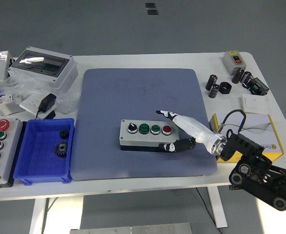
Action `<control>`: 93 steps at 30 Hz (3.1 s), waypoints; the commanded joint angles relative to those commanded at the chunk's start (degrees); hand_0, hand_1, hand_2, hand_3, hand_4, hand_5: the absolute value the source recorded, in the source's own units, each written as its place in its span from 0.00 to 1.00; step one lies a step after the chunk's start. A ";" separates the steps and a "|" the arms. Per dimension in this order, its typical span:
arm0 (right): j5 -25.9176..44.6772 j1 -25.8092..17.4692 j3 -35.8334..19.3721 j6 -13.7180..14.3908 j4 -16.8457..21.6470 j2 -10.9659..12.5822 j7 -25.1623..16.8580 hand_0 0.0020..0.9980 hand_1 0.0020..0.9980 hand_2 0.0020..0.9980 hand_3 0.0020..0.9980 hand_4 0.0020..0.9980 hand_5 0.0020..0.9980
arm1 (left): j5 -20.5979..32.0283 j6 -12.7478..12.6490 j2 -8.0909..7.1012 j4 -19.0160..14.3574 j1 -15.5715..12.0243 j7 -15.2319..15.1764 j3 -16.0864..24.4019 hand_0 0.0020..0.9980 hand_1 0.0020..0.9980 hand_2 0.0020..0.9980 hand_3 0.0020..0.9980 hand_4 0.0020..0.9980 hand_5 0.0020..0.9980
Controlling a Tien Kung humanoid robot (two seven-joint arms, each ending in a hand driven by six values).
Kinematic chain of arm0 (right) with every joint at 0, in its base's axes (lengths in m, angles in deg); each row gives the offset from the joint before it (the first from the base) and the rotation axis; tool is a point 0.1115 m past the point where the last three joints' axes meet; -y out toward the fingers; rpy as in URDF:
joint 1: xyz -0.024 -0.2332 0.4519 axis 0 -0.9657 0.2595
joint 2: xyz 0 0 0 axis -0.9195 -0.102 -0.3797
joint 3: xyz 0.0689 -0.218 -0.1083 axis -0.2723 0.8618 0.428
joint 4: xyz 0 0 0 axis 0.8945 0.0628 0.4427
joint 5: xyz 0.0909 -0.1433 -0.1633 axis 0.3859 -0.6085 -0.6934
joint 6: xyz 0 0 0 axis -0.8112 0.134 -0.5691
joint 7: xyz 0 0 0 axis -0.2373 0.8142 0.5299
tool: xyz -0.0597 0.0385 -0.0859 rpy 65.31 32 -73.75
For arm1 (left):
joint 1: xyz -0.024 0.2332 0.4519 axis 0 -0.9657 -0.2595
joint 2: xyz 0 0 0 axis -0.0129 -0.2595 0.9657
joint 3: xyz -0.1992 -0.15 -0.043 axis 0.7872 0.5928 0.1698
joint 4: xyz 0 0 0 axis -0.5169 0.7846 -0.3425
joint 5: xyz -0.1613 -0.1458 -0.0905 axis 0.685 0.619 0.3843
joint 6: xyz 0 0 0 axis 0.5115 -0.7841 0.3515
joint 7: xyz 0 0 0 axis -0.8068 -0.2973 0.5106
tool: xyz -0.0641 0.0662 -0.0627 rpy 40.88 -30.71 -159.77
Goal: Pick up the button,place it on the desk,press the button,press the button
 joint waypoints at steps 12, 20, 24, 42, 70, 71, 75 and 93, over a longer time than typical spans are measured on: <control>10.13 -6.75 -12.16 0.21 15.65 9.92 -0.01 0.99 0.96 1.00 1.00 0.82 0.24 | 0.51 -0.08 -0.02 0.00 -0.29 -0.01 0.02 0.63 0.60 0.53 0.60 0.61 0.44; 14.30 -4.17 -20.65 -7.20 22.18 13.13 10.00 0.99 0.94 0.99 1.00 0.84 0.29 | 1.00 -0.12 0.13 0.00 -0.41 -0.13 0.01 0.63 0.60 0.53 0.60 0.61 0.43; 14.23 -0.77 -18.25 -13.70 22.18 13.71 15.87 0.99 0.94 0.99 1.00 0.84 0.29 | 1.44 -0.12 0.05 0.00 -0.22 -0.30 -0.26 0.63 0.60 0.53 0.60 0.61 0.43; 17.63 4.06 -14.06 -26.11 22.18 10.69 24.30 0.11 0.16 0.26 0.71 0.59 0.00 | 1.85 -0.15 0.12 0.00 -0.39 -0.02 -0.53 0.63 0.60 0.53 0.60 0.60 0.44; 13.08 6.77 -4.92 -20.56 10.72 2.54 22.86 0.06 0.10 0.23 0.70 0.54 0.00 | 1.85 -0.13 0.09 0.00 -0.29 -0.18 -0.85 0.63 0.59 0.53 0.60 0.61 0.45; 12.99 6.78 -4.74 -20.52 10.67 2.49 22.86 0.06 0.10 0.23 0.70 0.54 0.00 | 1.84 -0.13 0.09 0.00 -0.28 -0.19 -0.85 0.63 0.59 0.53 0.60 0.61 0.45; 12.17 6.74 -4.25 -20.01 10.55 2.36 22.78 0.06 0.10 0.22 0.70 0.54 0.00 | 1.93 -0.13 0.10 0.00 -0.27 -0.25 -0.94 0.63 0.60 0.53 0.60 0.60 0.45; 15.80 -0.44 -19.56 -11.32 17.57 2.73 11.87 0.05 0.09 0.21 0.69 0.54 0.00 | 1.81 -0.14 0.27 0.00 -0.47 -0.24 -0.60 0.63 0.60 0.52 0.59 0.61 0.46</control>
